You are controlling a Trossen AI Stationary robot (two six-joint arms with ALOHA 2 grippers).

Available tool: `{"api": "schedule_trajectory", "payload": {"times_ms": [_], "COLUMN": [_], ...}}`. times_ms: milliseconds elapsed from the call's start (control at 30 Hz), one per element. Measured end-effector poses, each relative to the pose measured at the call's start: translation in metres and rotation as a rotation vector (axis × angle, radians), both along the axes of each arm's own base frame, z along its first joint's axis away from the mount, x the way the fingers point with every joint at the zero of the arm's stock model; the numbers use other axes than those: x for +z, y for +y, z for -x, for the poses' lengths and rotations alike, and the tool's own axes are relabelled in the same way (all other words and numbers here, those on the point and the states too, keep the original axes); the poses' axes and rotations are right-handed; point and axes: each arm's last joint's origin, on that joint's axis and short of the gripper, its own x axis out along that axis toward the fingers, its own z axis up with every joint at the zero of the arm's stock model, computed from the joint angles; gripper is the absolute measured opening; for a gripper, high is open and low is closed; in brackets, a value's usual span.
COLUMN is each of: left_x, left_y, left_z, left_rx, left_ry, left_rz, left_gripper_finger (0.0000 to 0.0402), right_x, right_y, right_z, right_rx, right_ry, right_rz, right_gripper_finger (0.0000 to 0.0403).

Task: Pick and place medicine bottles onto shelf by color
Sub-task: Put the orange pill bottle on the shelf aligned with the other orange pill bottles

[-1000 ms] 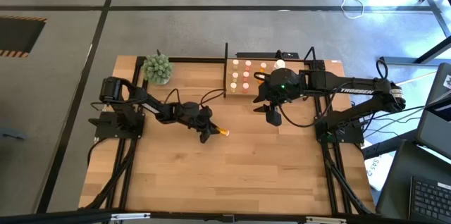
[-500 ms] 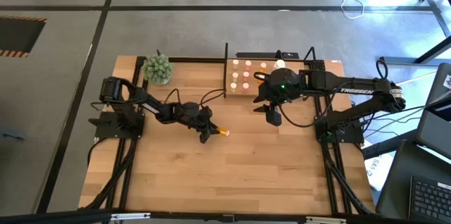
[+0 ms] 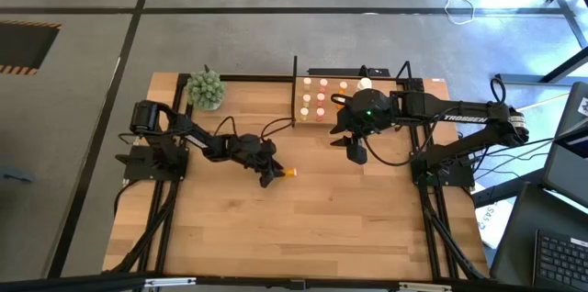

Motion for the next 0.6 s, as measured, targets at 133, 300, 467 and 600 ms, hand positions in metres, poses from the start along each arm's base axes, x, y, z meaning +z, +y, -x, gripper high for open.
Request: {"api": "schedule_trajectory", "payload": {"times_ms": [133, 300, 467, 600], "left_x": [0.0, 0.0, 0.009, 0.023], "left_y": [0.0, 0.0, 0.001, 0.001], "left_z": [0.0, 0.0, 0.002, 0.001], "left_rx": [0.001, -0.007, -0.028, -0.052], "left_ry": [-0.001, -0.004, -0.02, 0.049], "left_rz": [-0.001, -0.016, -0.042, -0.086], "left_gripper_finger": [0.0168, 0.0191, 0.0197, 0.0197], "right_x": [0.0, 0.0, 0.0, 0.0], "right_y": [0.0, 0.0, 0.0, 0.0], "right_z": [0.0, 0.0, 0.0, 0.0], "right_rx": [0.0, 0.0, 0.0, 0.0], "right_ry": [0.0, 0.0, 0.0, 0.0], "right_rz": [0.0, 0.0, 0.0, 0.0], "right_gripper_finger": [0.0172, 0.0172, 0.0172, 0.0172]}}
